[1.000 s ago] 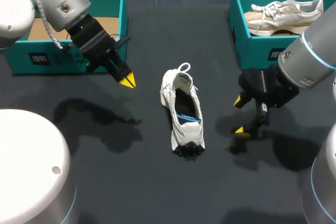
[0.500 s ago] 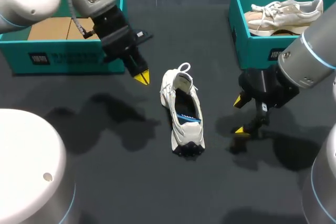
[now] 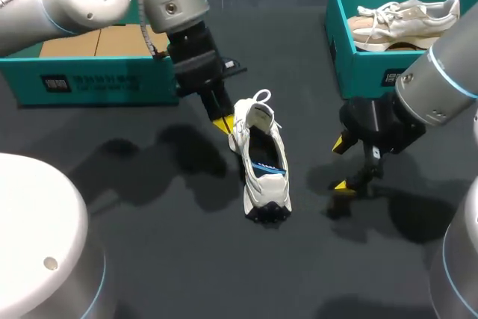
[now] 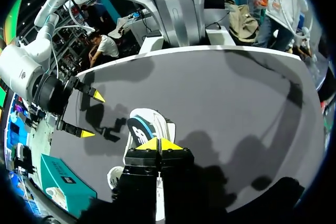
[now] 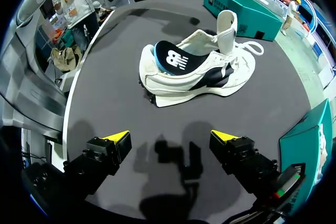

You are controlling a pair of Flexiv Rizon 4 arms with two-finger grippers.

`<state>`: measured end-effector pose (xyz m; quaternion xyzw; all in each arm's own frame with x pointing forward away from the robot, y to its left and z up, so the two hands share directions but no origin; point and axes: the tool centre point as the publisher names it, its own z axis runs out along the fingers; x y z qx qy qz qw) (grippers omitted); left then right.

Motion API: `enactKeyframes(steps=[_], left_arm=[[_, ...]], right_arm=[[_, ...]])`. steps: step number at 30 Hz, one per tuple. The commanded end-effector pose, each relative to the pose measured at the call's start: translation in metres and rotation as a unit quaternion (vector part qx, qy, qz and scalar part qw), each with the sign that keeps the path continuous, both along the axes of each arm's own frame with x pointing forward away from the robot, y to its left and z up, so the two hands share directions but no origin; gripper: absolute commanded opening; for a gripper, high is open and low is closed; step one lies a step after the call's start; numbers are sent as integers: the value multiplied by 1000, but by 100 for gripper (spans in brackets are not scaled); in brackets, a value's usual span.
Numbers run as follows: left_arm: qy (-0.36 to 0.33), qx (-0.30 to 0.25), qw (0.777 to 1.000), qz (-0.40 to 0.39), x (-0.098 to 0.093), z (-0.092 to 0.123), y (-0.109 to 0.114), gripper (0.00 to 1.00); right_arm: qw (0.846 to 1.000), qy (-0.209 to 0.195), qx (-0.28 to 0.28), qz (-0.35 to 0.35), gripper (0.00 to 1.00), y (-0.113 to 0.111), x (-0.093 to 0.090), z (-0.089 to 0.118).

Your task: Take the shoe out of the shoebox, open the shoe tongue, remove and reinsert the insole, then place the shoe into the shoebox

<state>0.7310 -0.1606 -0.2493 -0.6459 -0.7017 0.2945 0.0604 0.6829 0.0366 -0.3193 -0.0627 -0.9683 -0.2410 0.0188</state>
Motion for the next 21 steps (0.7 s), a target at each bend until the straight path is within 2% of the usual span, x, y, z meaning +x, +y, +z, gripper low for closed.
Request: enactKeyframes(steps=[1, 4, 10, 21], left_arm=[[3, 22, 1000, -14, 5, 0, -5, 0], [-10, 39, 999, -18, 3, -14, -19, 0], [-15, 52, 998, -31, -8, -25, -39, 0], [-44, 60, 995, -67, -34, -31, -51, 0]], right_arm=[[1000, -1, -1, -1, 100, 0, -2, -1], [1000, -1, -1, -1, 100, 0, -2, -1], [1000, -1, -1, -1, 100, 0, -2, -1], [1000, -1, -1, -1, 100, 0, -2, -1]])
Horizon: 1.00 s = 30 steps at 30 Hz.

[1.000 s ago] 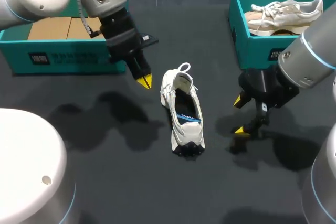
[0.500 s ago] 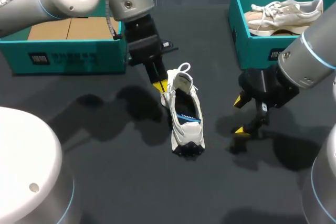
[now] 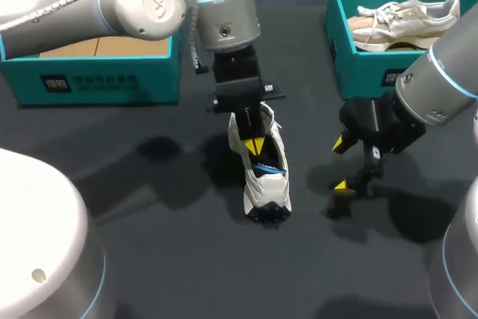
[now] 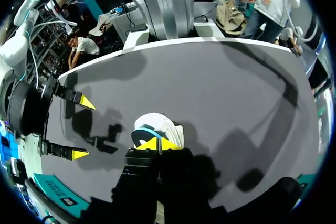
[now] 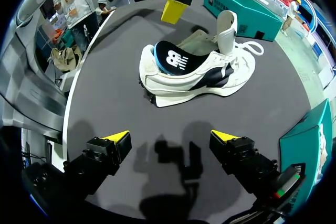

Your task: Take the shoe out of the shoebox, open the shoe tongue, remove and reinsert the insole, then place the shoe into the shoebox

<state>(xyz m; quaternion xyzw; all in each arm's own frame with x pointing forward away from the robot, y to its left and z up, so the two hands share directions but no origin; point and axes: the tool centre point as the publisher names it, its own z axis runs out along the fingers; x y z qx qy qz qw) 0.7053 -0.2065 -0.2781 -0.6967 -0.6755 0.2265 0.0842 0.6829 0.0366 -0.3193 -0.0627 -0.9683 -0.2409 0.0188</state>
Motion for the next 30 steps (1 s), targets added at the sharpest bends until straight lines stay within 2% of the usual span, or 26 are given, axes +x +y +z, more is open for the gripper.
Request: enactKeyframes(steps=[1, 7, 11, 14, 19, 30], left_arm=[[-5, 9, 1000, -5, -9, -4, -6, 0], [-16, 13, 1000, -3, -23, -16, -9, 0], [-26, 18, 999, 3, -29, -28, -23, 0], [-27, 21, 999, 8, -28, -34, -32, 0], [-28, 25, 999, 20, -26, -43, -36, 0], [-20, 30, 999, 34, -14, -48, -26, 0]], right_arm=[[1000, -1, -1, -1, 100, 0, -2, -1], [1000, -1, -1, -1, 100, 0, -2, -1], [1000, -1, -1, -1, 100, 0, -2, -1], [1000, -1, -1, -1, 100, 0, -2, -1], [1000, -1, -1, -1, 100, 0, -2, -1], [1000, -1, -1, -1, 100, 0, -2, -1]])
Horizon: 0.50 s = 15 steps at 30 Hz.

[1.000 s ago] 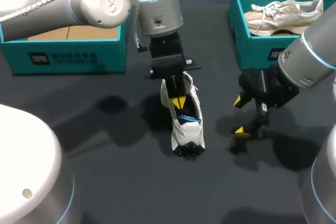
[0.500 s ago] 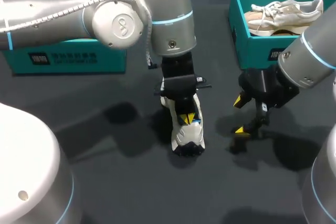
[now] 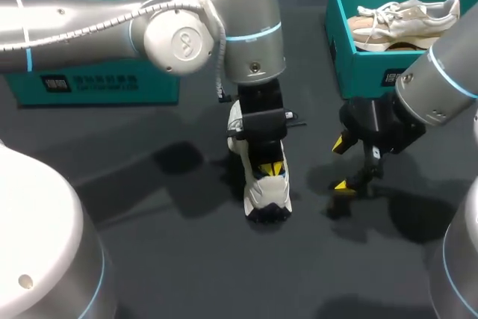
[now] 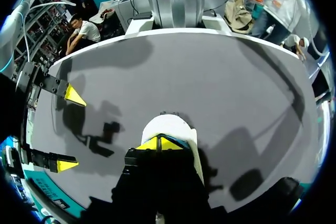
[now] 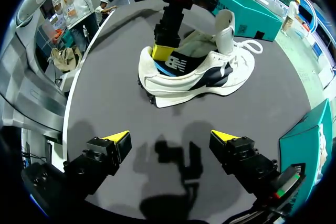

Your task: Take the shoe out of the shoebox, open the shoe tongue, remove and reinsert the insole, then place the shoe into the shoebox

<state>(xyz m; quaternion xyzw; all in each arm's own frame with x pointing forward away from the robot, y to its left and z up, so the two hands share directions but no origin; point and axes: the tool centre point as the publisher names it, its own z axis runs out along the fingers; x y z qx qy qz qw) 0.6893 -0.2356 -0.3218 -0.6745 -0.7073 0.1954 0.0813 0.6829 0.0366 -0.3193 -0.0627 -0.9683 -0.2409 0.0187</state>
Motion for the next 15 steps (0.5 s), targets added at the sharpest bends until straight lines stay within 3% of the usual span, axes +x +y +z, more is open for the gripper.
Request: enactKeyframes(steps=[1, 15], left_arm=[[0, 5, 1000, -2, 1, -7, 5, 0], [-30, 29, 999, 12, 0, -44, 10, 0]], right_arm=[[1000, -1, -1, -1, 100, 0, -2, -1], [1000, -1, -1, -1, 100, 0, -2, -1]])
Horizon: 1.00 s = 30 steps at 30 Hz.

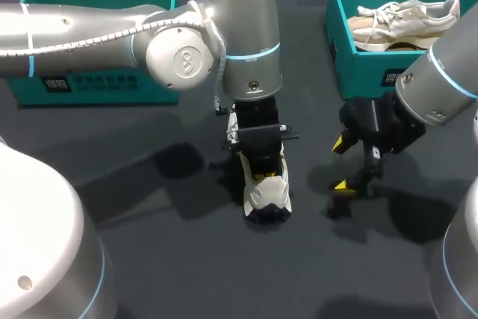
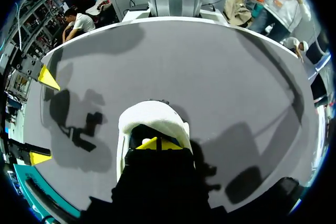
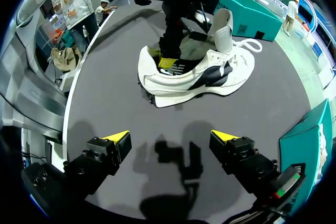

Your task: Take the shoe out of the shoebox, open the shoe tongue, remove and reinsert the insole, then place the shoe into the shoebox

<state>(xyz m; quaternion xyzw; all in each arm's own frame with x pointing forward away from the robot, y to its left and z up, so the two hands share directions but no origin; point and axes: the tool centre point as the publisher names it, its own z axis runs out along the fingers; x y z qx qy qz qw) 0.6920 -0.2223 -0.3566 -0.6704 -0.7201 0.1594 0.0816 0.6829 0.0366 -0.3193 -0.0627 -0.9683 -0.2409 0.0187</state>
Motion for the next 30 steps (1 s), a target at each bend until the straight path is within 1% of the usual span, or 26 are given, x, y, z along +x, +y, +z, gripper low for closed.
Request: enactKeyframes(steps=[1, 5, 8, 11, 13, 18, 23, 27, 30], left_arm=[[-5, 1, 1000, 3, -1, -7, -2, 0], [-21, -14, 1000, 7, 3, 13, 0, 0], [-17, -17, 1000, 2, 7, 27, 2, 0], [-19, -12, 1000, -8, 6, 29, 3, 0], [-22, 2, 1000, -13, 4, 20, 3, 0], [-18, 32, 999, -22, -2, -10, 4, 0], [-32, 27, 999, -11, -3, -35, 4, 0], [-34, 24, 999, -2, 1, -46, 4, 0], [-51, 23, 998, 10, 5, -51, 2, 0]], right_arm=[[1000, -1, -1, -1, 100, 0, -2, -1], [1000, -1, -1, -1, 100, 0, -2, -1], [1000, -1, -1, -1, 100, 0, -2, -1], [1000, -1, -1, -1, 100, 0, -2, -1], [1000, -1, -1, -1, 100, 0, -2, -1], [1000, -1, -1, -1, 100, 0, -2, -1], [1000, -1, -1, -1, 100, 0, -2, -1], [1000, -1, -1, -1, 100, 0, -2, -1], [1000, -1, -1, -1, 100, 0, -2, -1]])
